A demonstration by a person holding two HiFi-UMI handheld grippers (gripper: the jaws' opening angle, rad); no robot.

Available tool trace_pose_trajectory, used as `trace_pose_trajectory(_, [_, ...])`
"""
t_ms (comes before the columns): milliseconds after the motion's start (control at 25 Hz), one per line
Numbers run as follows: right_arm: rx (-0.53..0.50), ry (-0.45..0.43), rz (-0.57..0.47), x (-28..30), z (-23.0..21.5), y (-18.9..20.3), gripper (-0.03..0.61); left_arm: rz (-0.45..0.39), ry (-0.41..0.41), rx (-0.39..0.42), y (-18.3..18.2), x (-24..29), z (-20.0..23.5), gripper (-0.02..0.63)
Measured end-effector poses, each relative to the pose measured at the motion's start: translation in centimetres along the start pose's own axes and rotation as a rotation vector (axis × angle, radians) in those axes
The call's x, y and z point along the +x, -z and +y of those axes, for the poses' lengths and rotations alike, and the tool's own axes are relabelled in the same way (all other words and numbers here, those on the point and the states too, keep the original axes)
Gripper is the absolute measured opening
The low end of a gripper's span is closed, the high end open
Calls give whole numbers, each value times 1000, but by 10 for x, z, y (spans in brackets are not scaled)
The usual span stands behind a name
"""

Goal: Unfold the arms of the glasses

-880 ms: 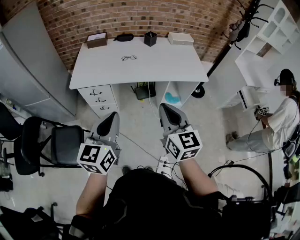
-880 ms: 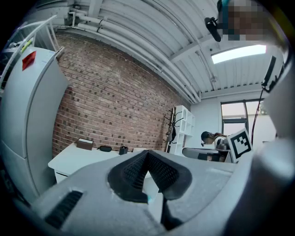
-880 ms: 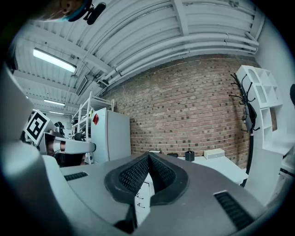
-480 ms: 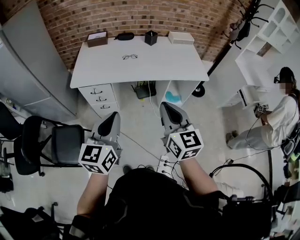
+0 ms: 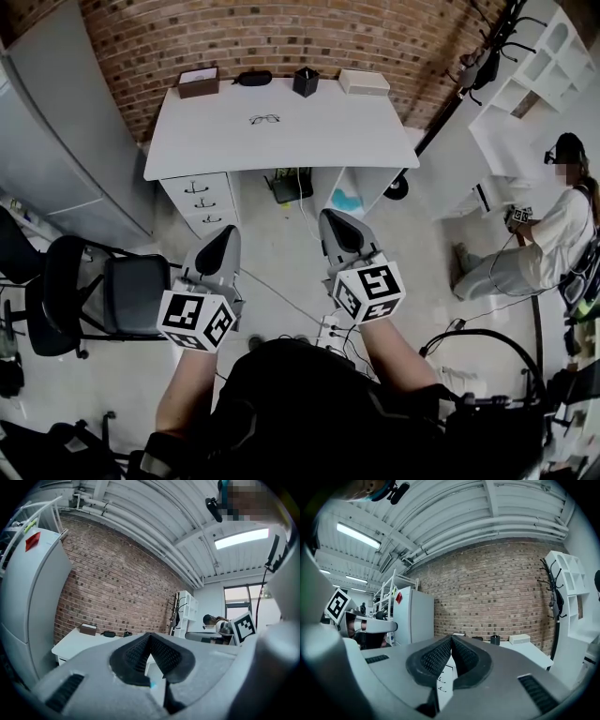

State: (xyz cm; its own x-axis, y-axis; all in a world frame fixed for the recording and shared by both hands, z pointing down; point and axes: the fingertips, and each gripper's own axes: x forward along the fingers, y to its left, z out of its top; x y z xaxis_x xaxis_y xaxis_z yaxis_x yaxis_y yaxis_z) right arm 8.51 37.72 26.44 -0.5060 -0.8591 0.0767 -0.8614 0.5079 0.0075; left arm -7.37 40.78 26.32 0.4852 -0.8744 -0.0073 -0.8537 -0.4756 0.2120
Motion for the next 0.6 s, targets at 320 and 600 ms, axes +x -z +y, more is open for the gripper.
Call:
trace_pose_trajectory(320, [-39, 26, 10, 17, 27, -1, 8, 6, 35, -31, 5, -13, 31, 8])
trace_pose_trajectory(600, [-52, 27, 33, 24, 43, 6, 8, 11, 36, -86, 15, -25, 54, 8])
